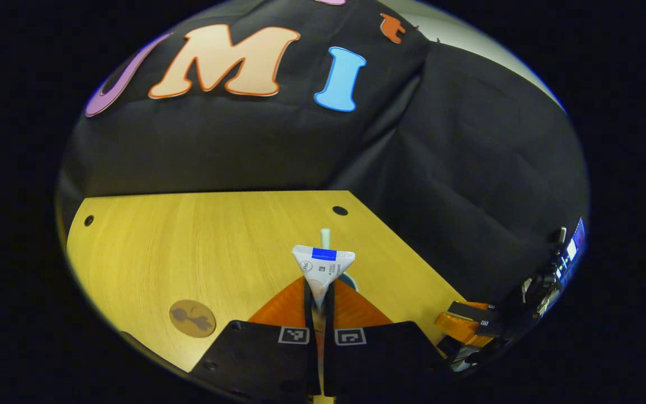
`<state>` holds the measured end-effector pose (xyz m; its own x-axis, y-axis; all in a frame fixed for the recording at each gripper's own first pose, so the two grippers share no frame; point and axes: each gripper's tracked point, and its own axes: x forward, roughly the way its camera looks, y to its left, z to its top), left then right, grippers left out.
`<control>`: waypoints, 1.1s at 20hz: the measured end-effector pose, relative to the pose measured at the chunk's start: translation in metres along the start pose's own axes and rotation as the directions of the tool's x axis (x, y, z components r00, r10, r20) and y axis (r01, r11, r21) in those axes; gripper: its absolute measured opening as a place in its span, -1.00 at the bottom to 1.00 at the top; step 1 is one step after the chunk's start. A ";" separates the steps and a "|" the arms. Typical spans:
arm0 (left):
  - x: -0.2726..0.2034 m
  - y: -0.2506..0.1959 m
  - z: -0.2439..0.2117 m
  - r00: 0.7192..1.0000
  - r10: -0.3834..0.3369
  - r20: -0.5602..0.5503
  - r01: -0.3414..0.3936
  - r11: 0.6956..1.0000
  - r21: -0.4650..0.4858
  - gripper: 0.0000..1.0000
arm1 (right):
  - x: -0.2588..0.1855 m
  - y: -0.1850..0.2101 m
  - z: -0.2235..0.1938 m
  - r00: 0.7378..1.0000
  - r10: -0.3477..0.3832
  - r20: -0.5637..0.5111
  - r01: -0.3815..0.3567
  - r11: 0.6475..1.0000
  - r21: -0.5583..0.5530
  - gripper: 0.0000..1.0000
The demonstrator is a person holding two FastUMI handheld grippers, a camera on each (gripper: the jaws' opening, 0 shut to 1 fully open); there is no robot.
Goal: Put the toothbrush and toothpaste on the desktop into the cup, then pick up the cup and place it on the coaster on the desktop.
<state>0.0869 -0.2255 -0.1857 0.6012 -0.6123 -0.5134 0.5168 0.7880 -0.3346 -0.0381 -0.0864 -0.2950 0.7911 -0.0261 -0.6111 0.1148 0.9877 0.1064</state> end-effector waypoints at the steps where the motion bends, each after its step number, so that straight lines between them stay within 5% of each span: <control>1: 0.007 -0.005 0.008 1.000 -0.014 0.014 0.013 1.000 0.017 -0.96 | -0.002 -0.003 0.000 1.000 -0.010 -0.003 0.010 1.000 0.001 0.41; 10: 0.056 -0.044 0.057 0.978 -0.163 0.132 0.153 0.985 0.080 -0.96 | -0.010 -0.015 -0.006 0.996 -0.090 -0.028 0.091 0.996 0.024 0.41; 20: 0.083 -0.032 0.028 0.969 -0.206 0.138 0.206 0.978 0.015 -0.96 | -0.011 -0.015 -0.022 0.986 -0.144 -0.081 0.149 0.988 0.048 0.28; 21: 0.084 -0.030 0.021 0.971 -0.199 0.129 0.198 0.980 0.023 -0.96 | -0.011 -0.014 -0.022 0.986 -0.145 -0.081 0.150 0.987 0.053 0.41; 22: 0.084 -0.029 0.015 0.973 -0.201 0.113 0.200 0.980 0.025 -0.96 | -0.011 -0.014 -0.021 0.986 -0.146 -0.078 0.151 0.987 0.055 0.28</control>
<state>0.1315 -0.3013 -0.2075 0.5501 -0.7616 -0.3426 0.6413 0.6480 -0.4108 -0.0612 -0.0965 -0.3067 0.7168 -0.1581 -0.6791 0.2653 0.9625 0.0560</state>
